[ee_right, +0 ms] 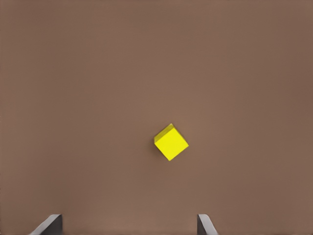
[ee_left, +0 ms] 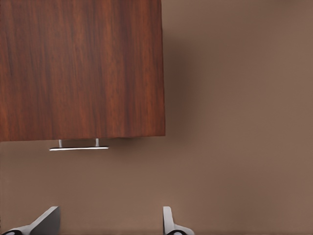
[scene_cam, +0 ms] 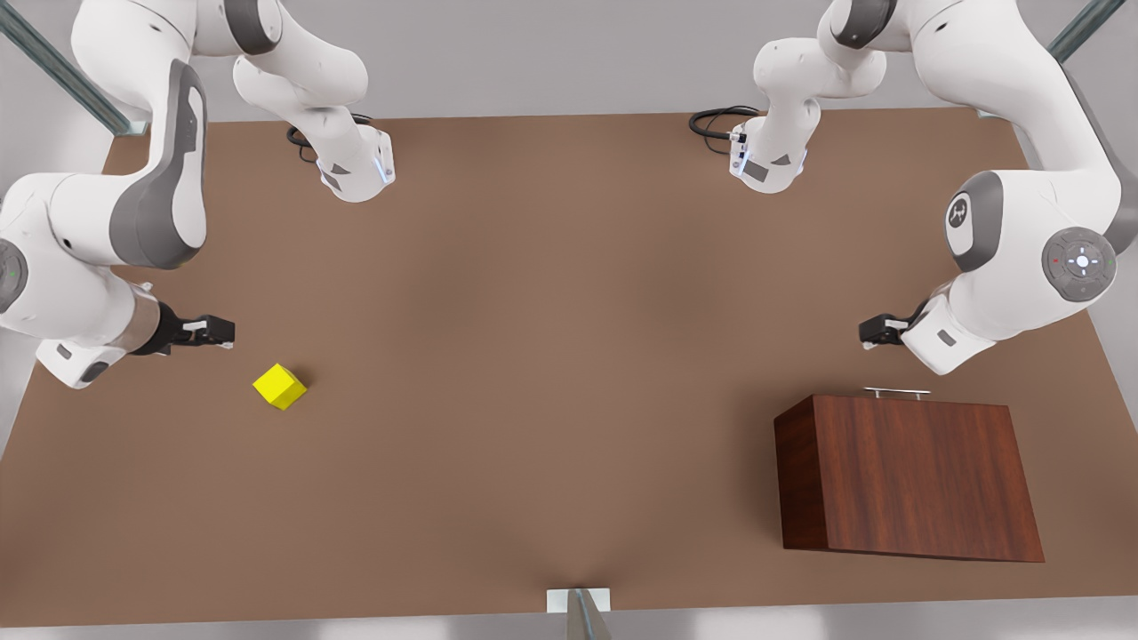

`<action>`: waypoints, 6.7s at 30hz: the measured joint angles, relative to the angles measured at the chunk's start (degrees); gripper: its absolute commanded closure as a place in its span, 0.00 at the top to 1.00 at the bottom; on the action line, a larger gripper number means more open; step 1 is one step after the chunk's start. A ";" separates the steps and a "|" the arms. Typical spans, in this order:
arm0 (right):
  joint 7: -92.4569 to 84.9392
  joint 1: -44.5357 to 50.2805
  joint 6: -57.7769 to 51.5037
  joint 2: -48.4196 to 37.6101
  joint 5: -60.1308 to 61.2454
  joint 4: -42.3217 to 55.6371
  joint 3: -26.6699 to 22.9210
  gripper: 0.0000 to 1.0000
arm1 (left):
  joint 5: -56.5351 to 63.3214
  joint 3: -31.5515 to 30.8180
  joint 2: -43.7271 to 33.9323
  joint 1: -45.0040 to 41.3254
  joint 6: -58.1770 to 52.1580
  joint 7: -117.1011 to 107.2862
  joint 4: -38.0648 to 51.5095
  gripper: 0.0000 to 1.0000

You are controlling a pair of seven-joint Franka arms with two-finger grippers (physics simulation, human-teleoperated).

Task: Open the drawer with left arm, place the square in the middle with right arm, and place the square in the drawer with left arm

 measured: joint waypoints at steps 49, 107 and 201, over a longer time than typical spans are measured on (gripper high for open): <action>-49.56 -4.37 57.10 9.79 2.50 -43.28 -1.67 1.00 | -1.94 12.65 -5.58 0.70 70.31 -73.39 -53.18 1.00; 22.72 39.84 54.48 34.84 -0.84 0.70 16.26 1.00 | -0.14 16.52 -10.39 -8.39 21.14 -27.21 -24.38 1.00; 5.27 1.44 17.85 2.15 2.41 -1.85 -4.04 1.00 | 1.84 24.72 -4.68 -30.45 21.73 68.44 -27.43 0.68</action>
